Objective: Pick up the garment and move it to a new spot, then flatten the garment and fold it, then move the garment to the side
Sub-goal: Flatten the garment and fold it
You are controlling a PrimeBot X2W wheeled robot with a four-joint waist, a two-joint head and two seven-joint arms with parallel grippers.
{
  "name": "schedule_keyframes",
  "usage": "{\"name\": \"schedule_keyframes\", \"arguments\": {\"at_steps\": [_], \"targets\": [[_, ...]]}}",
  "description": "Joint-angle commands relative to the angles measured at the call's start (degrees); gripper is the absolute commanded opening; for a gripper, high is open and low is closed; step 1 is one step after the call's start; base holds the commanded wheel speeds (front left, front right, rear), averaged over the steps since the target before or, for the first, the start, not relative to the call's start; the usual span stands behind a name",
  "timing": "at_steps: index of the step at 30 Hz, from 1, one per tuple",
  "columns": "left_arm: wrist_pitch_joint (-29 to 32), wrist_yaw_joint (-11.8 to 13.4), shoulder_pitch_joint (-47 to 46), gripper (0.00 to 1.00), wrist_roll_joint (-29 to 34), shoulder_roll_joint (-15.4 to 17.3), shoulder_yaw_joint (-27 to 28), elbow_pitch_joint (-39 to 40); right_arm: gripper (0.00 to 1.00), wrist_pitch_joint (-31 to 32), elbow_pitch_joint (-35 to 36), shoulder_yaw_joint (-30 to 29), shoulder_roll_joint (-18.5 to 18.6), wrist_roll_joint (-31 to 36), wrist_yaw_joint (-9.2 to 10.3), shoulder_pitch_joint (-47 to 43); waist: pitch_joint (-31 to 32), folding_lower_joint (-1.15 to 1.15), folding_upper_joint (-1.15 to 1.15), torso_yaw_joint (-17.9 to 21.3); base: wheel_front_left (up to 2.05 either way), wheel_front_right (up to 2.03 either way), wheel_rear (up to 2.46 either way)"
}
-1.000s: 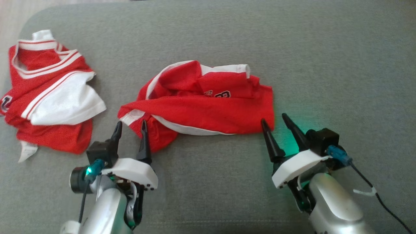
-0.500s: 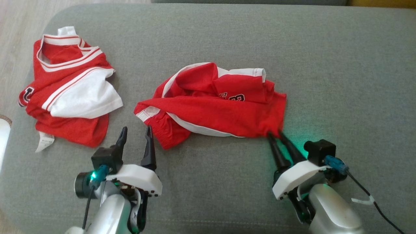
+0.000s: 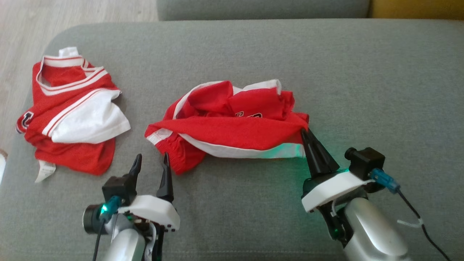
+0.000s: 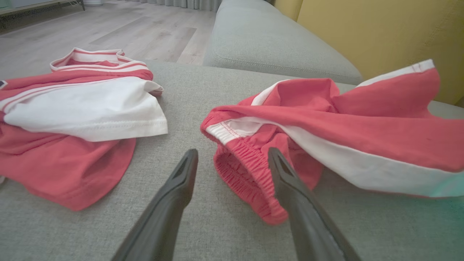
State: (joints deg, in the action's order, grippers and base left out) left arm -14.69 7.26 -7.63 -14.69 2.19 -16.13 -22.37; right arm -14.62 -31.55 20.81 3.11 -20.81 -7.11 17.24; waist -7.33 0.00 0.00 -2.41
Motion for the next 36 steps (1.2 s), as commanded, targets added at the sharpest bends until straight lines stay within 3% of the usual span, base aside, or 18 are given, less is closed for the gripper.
{"name": "schedule_keyframes", "arguments": {"at_steps": [1, 5, 9, 17, 18, 19, 21, 22, 23, 29, 36], "targets": [[-0.3, 0.1, -0.8, 1.0, 0.4, 0.7, 1.9, 2.1, 0.0, -0.4, 4.6, 1.5, 0.1, -0.7, -0.37, -0.6, 0.9, 0.0, 0.0, 0.7, 0.0, 0.0, 0.0], [-0.3, 0.1, -0.5, 1.0, 0.0, 0.7, 1.6, 2.4, 0.0, 0.3, 8.0, 1.1, 1.4, -0.7, -0.37, -0.7, 0.7, 0.0, 0.0, 0.3, 0.0, 0.0, 0.0], [-0.3, 0.2, -1.2, 1.0, -0.4, 0.7, 0.8, 2.6, 0.0, 1.2, 7.0, -0.7, 2.1, 0.7, -0.37, 1.1, -0.5, 0.0, 0.0, -1.0, 0.0, 0.0, 0.0], [-0.3, 0.1, -4.2, 1.0, -0.6, 0.7, -2.4, 3.3, 0.0, 0.7, -7.8, -8.7, 3.0, 9.6, -0.37, 11.8, -4.7, 0.0, 0.0, -5.7, 0.0, 0.0, 0.0], [-0.3, 0.1, -4.5, 1.0, -0.5, 0.7, -2.7, 3.2, 0.24, 0.4, -10.2, -10.6, 3.1, 10.8, -0.37, 13.2, -4.9, 0.0, 0.0, -6.0, 0.0, 0.0, 0.0], [-0.3, 0.0, -4.8, 1.0, -0.5, 0.7, -3.0, 3.1, 0.4, 0.2, -12.5, -12.4, 3.1, 12.3, -0.37, 14.3, -5.1, 0.0, 0.0, -6.3, 0.0, 0.0, 0.0], [-0.3, 0.1, -5.2, 1.0, -0.4, 0.7, -3.4, 3.0, 0.45, -0.1, -16.1, -16.2, 3.0, 14.8, -0.37, 16.2, -5.2, 0.0, 0.0, -6.4, 0.0, 0.0, 0.0], [-0.3, 0.1, -5.3, 1.0, -0.4, 0.7, -3.5, 2.9, 0.84, -0.2, -17.2, -17.7, 2.8, 16.0, -0.37, 16.8, -5.1, 0.0, 0.0, -6.3, 0.0, 0.0, 0.0], [-0.3, 0.2, -5.3, 1.0, -0.3, 0.7, -3.5, 2.9, 1.0, -0.3, -17.9, -19.0, 2.6, 17.0, -0.37, 17.2, -4.9, 0.0, 0.0, -6.0, 0.0, 0.0, 0.0], [-0.3, 0.5, -4.0, 1.0, 0.5, 0.7, -1.8, 2.5, 1.0, -0.4, -11.9, -21.9, 0.7, 19.4, -0.37, 13.8, -2.4, 0.0, 0.0, -2.9, 0.0, 0.0, 0.0], [-0.3, 0.2, -0.9, 1.0, 1.9, 0.7, 1.2, 2.6, 1.0, -0.4, -4.1, -17.8, -0.2, 17.0, -0.37, 4.1, 0.9, 0.0, 0.0, 0.4, 0.0, 0.0, 0.0]]}}
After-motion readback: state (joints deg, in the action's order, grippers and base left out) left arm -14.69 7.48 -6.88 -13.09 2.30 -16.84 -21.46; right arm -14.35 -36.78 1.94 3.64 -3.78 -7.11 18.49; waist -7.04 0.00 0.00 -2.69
